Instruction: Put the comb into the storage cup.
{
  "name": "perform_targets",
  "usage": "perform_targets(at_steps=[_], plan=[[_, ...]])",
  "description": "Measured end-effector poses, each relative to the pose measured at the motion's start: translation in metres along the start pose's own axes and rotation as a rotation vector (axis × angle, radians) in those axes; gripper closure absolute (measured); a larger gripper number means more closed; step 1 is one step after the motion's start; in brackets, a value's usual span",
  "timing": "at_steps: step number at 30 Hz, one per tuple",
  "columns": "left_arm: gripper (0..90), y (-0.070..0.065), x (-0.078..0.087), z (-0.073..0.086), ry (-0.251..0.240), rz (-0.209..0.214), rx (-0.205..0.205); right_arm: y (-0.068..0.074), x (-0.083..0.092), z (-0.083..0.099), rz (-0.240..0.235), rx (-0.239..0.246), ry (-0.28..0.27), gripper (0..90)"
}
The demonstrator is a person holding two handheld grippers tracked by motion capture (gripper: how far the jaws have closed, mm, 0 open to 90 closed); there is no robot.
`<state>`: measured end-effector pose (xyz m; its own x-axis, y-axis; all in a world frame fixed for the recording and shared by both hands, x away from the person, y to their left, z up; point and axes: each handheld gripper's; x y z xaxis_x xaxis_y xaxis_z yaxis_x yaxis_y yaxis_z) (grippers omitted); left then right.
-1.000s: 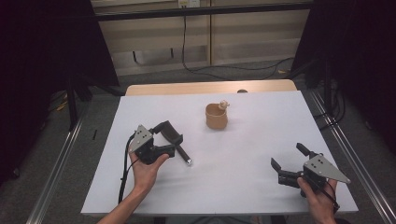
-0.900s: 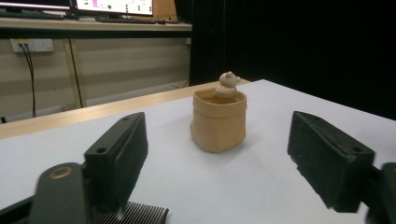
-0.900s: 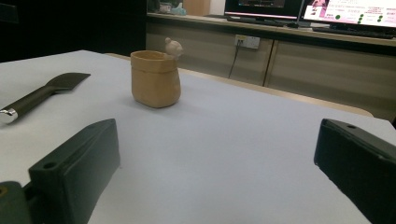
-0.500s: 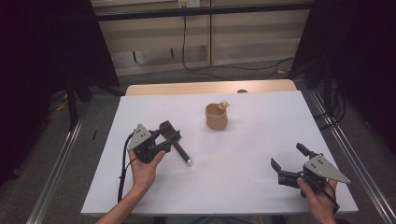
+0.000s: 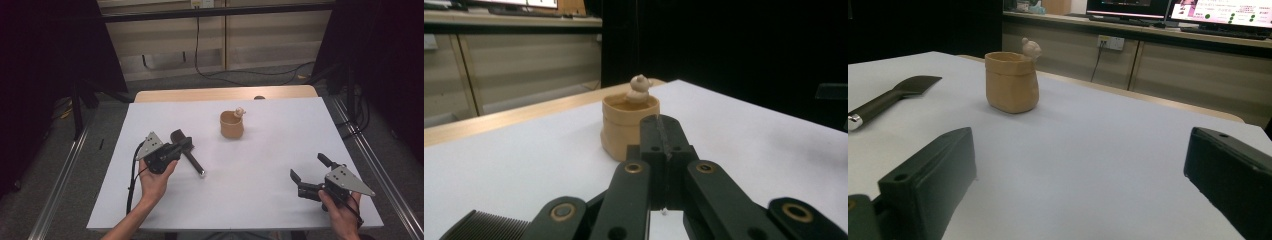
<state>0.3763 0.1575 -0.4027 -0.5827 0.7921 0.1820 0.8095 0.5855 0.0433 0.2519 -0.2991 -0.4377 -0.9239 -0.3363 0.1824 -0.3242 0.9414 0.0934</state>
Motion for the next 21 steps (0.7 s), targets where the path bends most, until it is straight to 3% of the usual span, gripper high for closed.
perform_targets(at_steps=[4,12,18,21], plan=[[90.0,0.002,-0.003,-0.004,0.072,0.016,0.017,0.000,0.000,0.000,-0.003,-0.002,0.002,0.0],[90.0,0.008,-0.011,-0.008,0.156,0.032,0.043,0.000,0.000,0.000,-0.010,-0.006,0.001,0.0],[90.0,0.012,-0.020,-0.013,0.268,0.039,0.077,0.000,0.000,0.000,-0.008,-0.006,0.004,0.0],[90.0,0.014,-0.029,-0.014,0.309,0.081,0.103,0.000,-0.001,0.000,-0.008,-0.004,0.003,0.0]])
Point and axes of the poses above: each handheld gripper's, and its own axes: x roughly backward along the jaws, z roughly out of its underside, y roughly to its left, and after that the axes turned 9 degrees about -x, right-handed
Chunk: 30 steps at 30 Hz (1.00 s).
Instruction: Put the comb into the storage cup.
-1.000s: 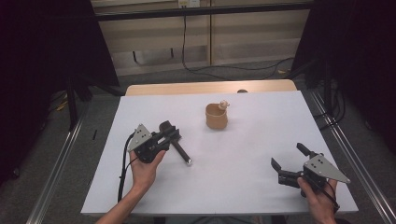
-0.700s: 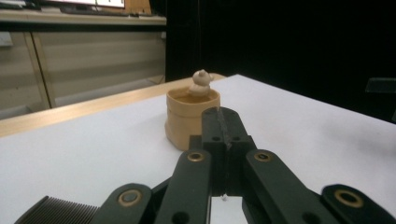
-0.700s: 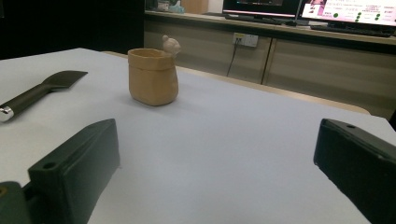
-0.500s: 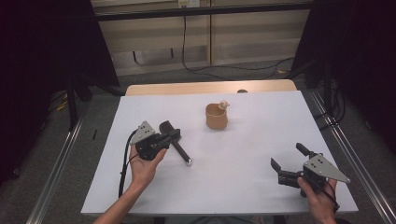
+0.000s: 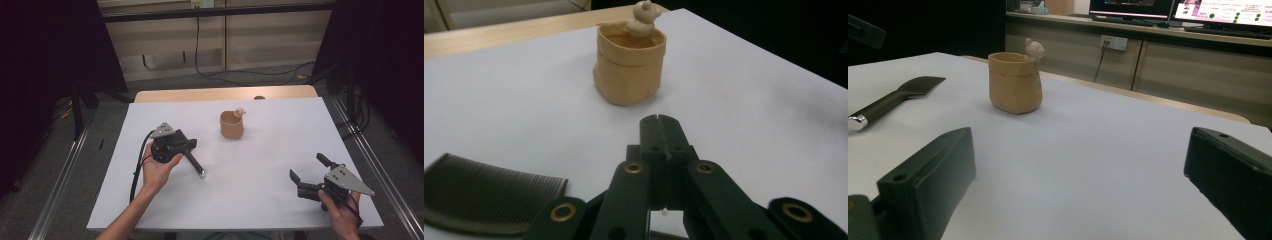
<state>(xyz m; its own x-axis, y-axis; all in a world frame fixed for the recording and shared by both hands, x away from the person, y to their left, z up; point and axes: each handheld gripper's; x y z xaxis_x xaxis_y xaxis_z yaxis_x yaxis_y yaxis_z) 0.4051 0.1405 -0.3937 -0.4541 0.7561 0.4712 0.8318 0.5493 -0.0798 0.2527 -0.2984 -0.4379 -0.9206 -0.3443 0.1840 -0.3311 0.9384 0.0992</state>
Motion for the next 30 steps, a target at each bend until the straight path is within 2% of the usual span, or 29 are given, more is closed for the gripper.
perform_targets(at_steps=[4,7,10,13,17,22,24,26,30], plan=[[90.0,-0.001,-0.011,0.002,0.044,0.022,0.014,0.000,0.000,0.000,-0.002,0.004,0.001,0.0],[90.0,-0.004,-0.017,0.004,0.083,0.040,-0.003,0.000,0.000,0.000,-0.001,0.001,0.003,0.0],[90.0,-0.005,-0.020,0.005,0.113,0.057,0.003,0.000,0.000,0.000,-0.006,0.002,0.001,0.0],[90.0,-0.008,-0.025,0.008,0.151,0.049,-0.008,0.000,0.001,0.000,-0.013,0.003,0.001,0.0],[90.0,-0.014,-0.033,0.010,0.186,0.063,-0.021,0.000,0.000,0.001,-0.008,0.003,-0.001,0.0],[90.0,-0.017,-0.034,0.011,0.220,0.075,-0.029,0.000,0.001,0.001,-0.006,0.000,0.001,0.0],[90.0,-0.018,-0.031,0.012,0.217,0.064,-0.036,0.000,0.001,0.001,-0.009,0.001,0.002,0.0],[90.0,-0.019,-0.028,0.017,0.228,0.086,-0.024,0.000,0.001,0.001,-0.011,0.001,0.004,0.0],[90.0,-0.023,-0.026,0.023,0.239,0.097,-0.025,0.000,0.001,0.001,-0.005,-0.003,0.006,0.0]])
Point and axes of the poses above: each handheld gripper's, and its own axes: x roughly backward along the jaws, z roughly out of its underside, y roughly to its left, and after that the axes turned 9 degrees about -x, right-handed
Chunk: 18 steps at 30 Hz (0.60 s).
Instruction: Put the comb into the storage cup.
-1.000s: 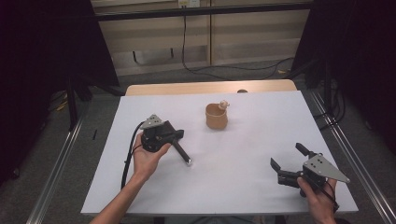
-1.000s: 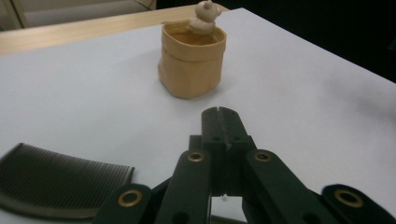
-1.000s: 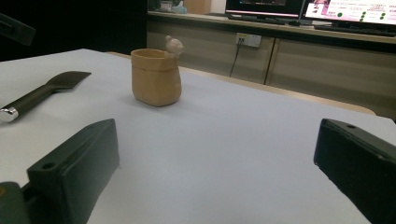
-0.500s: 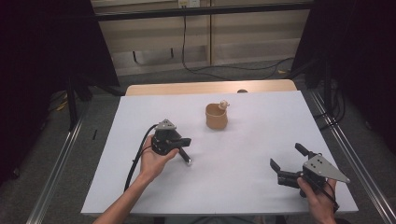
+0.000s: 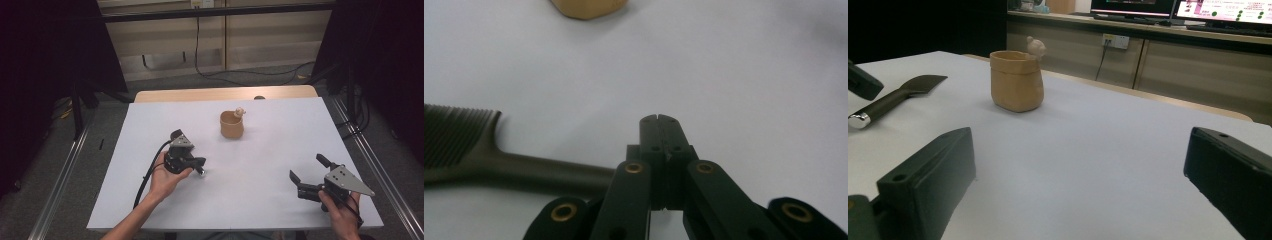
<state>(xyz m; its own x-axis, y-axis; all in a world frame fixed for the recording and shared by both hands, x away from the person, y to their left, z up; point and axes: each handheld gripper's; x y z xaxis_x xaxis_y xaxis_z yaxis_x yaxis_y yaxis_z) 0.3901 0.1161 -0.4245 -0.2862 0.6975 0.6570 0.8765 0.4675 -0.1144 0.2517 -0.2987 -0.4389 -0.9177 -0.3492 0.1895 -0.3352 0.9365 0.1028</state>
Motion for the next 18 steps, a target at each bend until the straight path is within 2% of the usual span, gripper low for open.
perform_targets(at_steps=[5,10,18], plan=[[90.0,-0.001,0.001,0.001,-0.015,0.004,0.006,0.000,-0.001,0.000,-0.003,0.008,-0.001,0.0],[90.0,-0.003,-0.005,0.005,0.015,0.003,0.011,0.000,0.000,0.000,-0.004,0.002,0.000,0.0],[90.0,-0.003,-0.007,0.007,0.028,0.008,0.010,0.000,0.000,0.000,-0.009,0.005,-0.001,0.0]])
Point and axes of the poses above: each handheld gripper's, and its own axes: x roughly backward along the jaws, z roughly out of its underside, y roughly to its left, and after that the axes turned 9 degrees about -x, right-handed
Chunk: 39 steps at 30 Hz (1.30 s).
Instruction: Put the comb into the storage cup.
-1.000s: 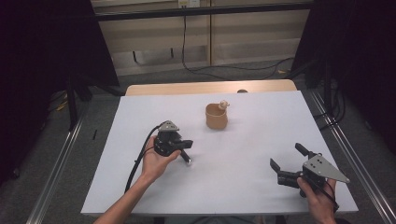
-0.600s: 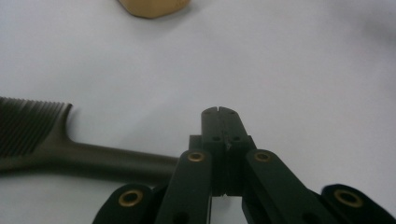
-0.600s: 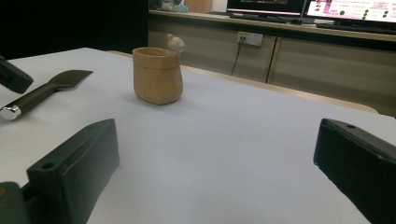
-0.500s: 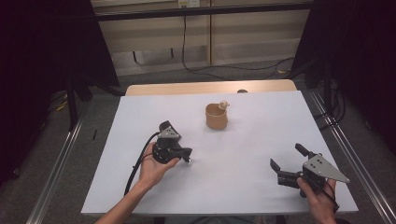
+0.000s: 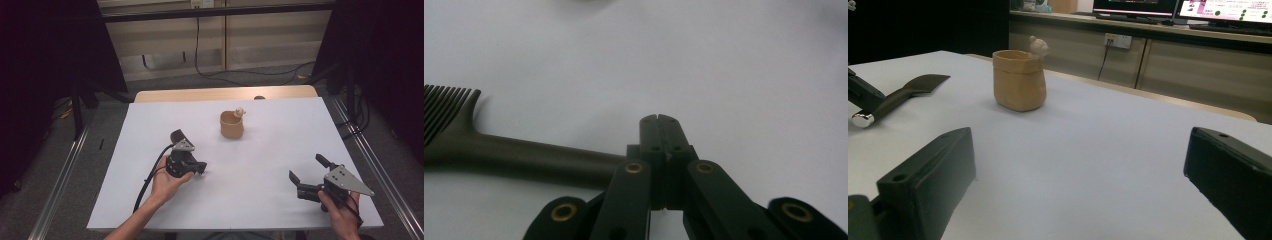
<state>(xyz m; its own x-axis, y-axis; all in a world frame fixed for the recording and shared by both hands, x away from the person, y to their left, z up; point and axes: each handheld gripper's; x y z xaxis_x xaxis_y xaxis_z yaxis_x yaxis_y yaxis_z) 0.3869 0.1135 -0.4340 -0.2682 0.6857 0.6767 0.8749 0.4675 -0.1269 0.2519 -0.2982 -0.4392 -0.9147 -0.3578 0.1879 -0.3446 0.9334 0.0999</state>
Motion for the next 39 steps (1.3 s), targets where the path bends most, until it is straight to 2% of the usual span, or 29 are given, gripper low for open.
perform_targets(at_steps=[11,39], plan=[[90.0,-0.001,-0.001,0.005,0.017,0.006,-0.004,0.000,0.000,0.000,0.004,-0.001,0.001,0.0],[90.0,0.001,0.002,0.016,0.048,0.004,0.025,0.000,0.001,0.000,0.002,-0.003,0.002,0.0]])
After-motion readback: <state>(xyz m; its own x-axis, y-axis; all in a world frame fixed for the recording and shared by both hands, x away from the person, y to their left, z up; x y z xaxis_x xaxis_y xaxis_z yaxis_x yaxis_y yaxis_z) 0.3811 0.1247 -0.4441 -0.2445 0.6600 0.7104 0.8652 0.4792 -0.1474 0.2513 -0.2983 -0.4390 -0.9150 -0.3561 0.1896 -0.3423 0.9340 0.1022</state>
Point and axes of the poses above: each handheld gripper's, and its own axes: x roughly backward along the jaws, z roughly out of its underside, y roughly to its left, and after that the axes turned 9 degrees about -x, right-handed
